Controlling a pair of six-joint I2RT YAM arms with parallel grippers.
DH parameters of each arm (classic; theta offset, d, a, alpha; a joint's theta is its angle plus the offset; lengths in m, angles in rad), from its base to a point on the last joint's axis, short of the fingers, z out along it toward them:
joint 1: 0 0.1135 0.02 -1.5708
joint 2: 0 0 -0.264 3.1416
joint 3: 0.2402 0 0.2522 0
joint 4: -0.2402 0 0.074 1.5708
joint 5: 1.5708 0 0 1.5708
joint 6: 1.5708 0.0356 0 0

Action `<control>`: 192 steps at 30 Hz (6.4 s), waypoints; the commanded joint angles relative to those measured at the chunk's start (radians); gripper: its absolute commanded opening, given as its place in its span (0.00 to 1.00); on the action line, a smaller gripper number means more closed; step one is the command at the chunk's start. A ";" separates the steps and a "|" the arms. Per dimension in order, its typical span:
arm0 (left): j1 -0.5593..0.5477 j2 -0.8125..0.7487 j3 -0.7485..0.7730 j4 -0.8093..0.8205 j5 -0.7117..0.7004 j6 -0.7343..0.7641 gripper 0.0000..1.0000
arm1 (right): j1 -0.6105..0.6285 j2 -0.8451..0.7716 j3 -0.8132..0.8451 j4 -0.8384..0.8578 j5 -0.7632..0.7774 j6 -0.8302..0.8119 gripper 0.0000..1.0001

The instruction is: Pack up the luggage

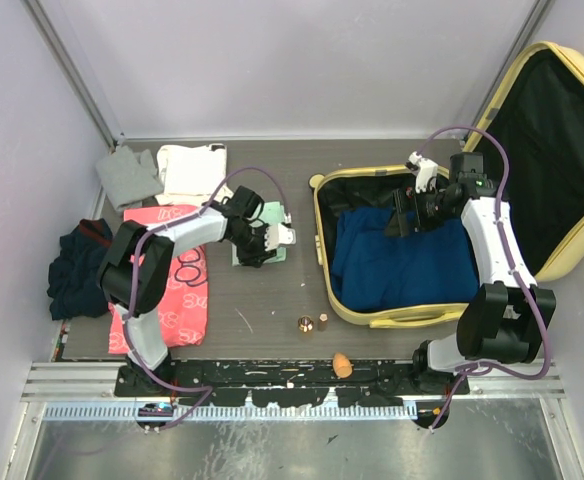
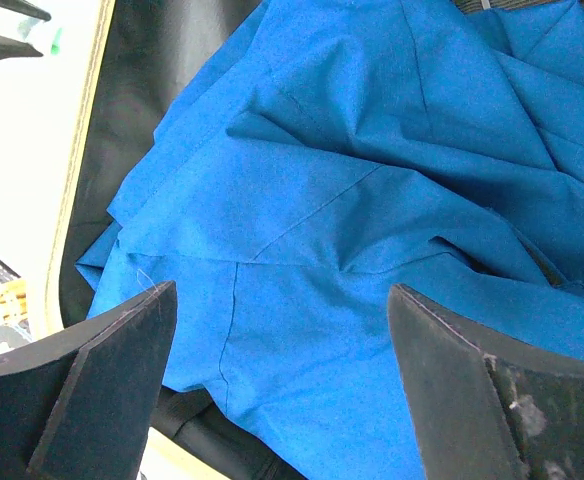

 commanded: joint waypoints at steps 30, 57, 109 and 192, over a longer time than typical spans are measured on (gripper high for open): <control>-0.060 -0.035 0.433 -0.875 0.240 0.022 0.00 | -0.005 -0.018 0.002 0.021 -0.036 -0.023 0.90; 0.033 0.292 0.854 -1.177 0.480 0.063 0.00 | 0.081 -0.250 -0.251 0.391 -0.266 0.096 0.94; 0.205 -0.076 0.702 -1.191 0.697 0.090 0.00 | 0.848 -0.113 -0.687 1.677 -0.186 0.376 0.16; -0.164 -0.745 0.047 -0.050 0.318 -0.553 0.00 | 0.818 -0.355 -0.077 0.738 -0.287 0.306 1.00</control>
